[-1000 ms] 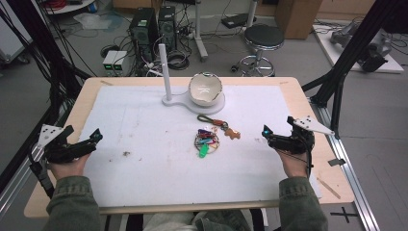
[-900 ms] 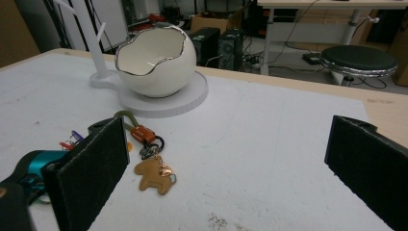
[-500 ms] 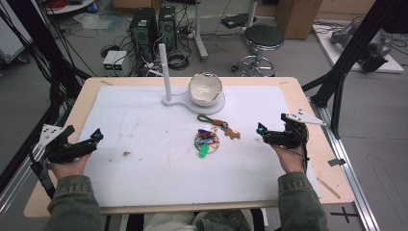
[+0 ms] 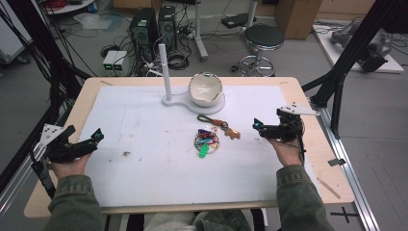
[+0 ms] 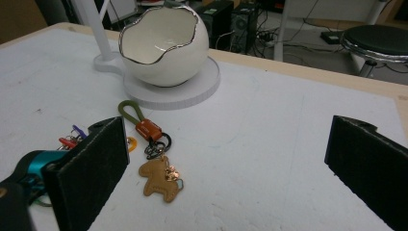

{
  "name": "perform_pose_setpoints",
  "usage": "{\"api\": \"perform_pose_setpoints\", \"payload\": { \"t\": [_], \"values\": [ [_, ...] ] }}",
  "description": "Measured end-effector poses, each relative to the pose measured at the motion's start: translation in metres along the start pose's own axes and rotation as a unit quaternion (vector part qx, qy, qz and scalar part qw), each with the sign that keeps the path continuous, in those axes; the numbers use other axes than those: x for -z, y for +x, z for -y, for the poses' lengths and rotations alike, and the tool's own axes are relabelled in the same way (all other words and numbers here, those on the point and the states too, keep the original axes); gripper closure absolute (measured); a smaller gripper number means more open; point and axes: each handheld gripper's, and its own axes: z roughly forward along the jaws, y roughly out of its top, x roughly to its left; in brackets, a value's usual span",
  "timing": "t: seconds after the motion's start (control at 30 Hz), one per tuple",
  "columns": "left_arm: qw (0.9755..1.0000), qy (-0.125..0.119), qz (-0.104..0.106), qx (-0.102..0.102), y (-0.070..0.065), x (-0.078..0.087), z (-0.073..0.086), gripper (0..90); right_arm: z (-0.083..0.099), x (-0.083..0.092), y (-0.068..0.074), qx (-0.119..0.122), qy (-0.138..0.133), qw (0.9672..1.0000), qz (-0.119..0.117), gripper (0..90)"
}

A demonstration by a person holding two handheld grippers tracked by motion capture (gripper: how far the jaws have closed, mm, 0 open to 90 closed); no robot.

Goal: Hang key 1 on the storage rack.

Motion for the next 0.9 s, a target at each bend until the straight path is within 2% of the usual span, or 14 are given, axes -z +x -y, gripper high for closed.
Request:
{"api": "perform_pose_setpoints", "payload": {
  "t": [0.13, 0.3, 0.4, 0.9],
  "values": [
    [1.0000, 0.000, 0.001, 0.001, 0.000, 0.000, 0.000, 1.7, -0.008, -0.008, 0.002, 0.010, 0.008, 0.9999, -0.003, 0.6],
    [1.0000, 0.001, 0.003, 0.002, 0.000, -0.001, 0.001, 1.7, -0.014, -0.016, -0.002, -0.001, 0.016, 0.9998, -0.009, 0.5],
    [1.0000, 0.001, 0.005, 0.002, -0.001, -0.002, 0.001, 1.7, -0.020, -0.021, -0.001, 0.001, 0.022, 0.9997, -0.010, 0.6],
    [1.0000, 0.003, 0.007, 0.005, 0.001, -0.005, 0.001, 1.7, -0.051, -0.047, 0.016, 0.026, 0.040, 0.9985, -0.027, 0.6]
  ]
}}
